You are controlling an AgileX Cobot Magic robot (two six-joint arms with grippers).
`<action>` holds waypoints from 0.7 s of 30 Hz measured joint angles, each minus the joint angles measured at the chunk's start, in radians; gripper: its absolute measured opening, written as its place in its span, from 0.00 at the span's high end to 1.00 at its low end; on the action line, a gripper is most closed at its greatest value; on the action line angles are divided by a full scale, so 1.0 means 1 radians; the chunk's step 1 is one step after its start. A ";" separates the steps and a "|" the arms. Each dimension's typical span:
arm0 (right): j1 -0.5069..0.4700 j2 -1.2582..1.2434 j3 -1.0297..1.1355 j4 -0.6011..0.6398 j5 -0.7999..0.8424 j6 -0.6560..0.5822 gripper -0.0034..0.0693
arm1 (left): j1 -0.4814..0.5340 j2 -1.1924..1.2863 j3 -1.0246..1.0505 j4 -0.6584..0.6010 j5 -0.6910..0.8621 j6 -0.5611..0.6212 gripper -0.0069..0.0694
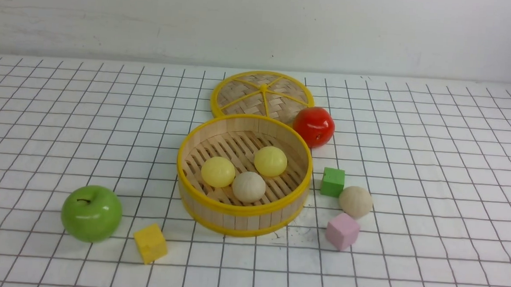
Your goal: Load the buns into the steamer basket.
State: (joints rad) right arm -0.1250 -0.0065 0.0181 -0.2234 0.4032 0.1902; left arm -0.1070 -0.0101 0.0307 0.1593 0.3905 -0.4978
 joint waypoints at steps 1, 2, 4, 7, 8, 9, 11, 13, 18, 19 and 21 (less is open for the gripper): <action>-0.007 -0.003 0.000 -0.001 0.001 -0.001 0.97 | 0.000 0.000 0.000 0.000 0.000 0.000 0.62; -0.010 -0.003 0.000 -0.003 0.001 -0.001 0.97 | 0.000 0.000 0.000 0.000 0.000 0.000 0.62; -0.013 -0.004 0.000 -0.003 0.001 -0.001 0.97 | 0.000 0.000 0.000 0.000 0.000 0.000 0.62; -0.014 -0.004 0.000 -0.002 0.000 -0.001 0.96 | 0.000 0.000 0.000 0.000 0.000 0.000 0.62; -0.014 -0.004 0.000 -0.001 0.000 -0.001 0.96 | 0.000 0.000 0.000 0.000 0.000 0.000 0.62; -0.014 -0.004 0.000 0.000 0.000 -0.001 0.96 | 0.000 0.000 0.000 0.000 0.000 0.000 0.61; -0.014 -0.004 0.000 0.000 0.000 -0.001 0.96 | 0.000 0.000 0.000 0.000 0.000 0.000 0.61; -0.014 -0.004 0.000 0.000 0.000 -0.001 0.96 | 0.000 0.000 0.000 0.000 0.000 0.000 0.61; -0.014 -0.004 0.000 0.002 0.000 -0.001 0.96 | 0.000 0.000 0.000 0.000 0.000 0.000 0.60; -0.014 -0.004 0.000 0.002 0.000 -0.001 0.95 | 0.000 0.000 0.000 0.000 0.000 0.000 0.60; -0.014 -0.004 0.000 0.002 0.000 -0.001 0.95 | 0.000 0.000 0.000 0.000 0.000 0.000 0.60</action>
State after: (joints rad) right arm -0.1391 -0.0110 0.0181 -0.2219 0.4032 0.1891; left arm -0.1070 -0.0101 0.0307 0.1593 0.3905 -0.4978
